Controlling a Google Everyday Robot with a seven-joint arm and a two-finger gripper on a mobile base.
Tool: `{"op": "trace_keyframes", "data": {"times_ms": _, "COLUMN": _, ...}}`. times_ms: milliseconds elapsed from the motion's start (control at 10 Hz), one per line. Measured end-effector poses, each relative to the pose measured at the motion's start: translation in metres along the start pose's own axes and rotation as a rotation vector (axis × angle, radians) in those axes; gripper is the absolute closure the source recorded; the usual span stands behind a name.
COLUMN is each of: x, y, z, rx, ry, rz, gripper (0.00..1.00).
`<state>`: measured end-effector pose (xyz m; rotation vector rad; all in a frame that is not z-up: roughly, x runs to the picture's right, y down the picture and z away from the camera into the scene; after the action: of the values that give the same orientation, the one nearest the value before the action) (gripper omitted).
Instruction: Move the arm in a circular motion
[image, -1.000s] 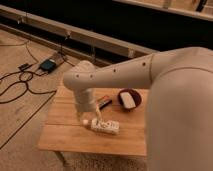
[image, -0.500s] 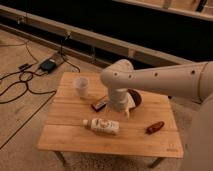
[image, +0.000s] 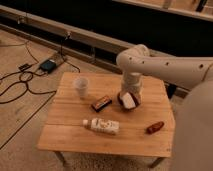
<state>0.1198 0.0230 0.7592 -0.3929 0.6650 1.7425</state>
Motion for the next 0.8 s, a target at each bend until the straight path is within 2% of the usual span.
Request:
{"op": "trace_keyframes", "data": {"times_ms": 200, "x": -0.028, "y": 0.038, "z": -0.004, "rx": -0.016, "ry": -0.024, "rz": -0.072, "gripper": 0.35}}
{"op": "trace_keyframes", "data": {"times_ms": 400, "x": -0.041, "y": 0.082, "z": -0.006, "rx": -0.034, "ry": -0.039, "rz": -0.159, "gripper": 0.35}}
{"op": "trace_keyframes", "data": {"times_ms": 500, "x": -0.04, "y": 0.1, "z": -0.005, "rx": -0.041, "ry": -0.04, "rz": -0.194, "gripper": 0.35}}
{"op": "trace_keyframes", "data": {"times_ms": 600, "x": -0.03, "y": 0.137, "z": -0.006, "rx": -0.058, "ry": -0.04, "rz": -0.275, "gripper": 0.35}}
{"op": "trace_keyframes", "data": {"times_ms": 700, "x": -0.024, "y": 0.151, "z": -0.006, "rx": -0.067, "ry": -0.041, "rz": -0.307, "gripper": 0.35}}
{"op": "trace_keyframes", "data": {"times_ms": 800, "x": -0.01, "y": 0.178, "z": -0.007, "rx": -0.088, "ry": -0.043, "rz": -0.37, "gripper": 0.35}}
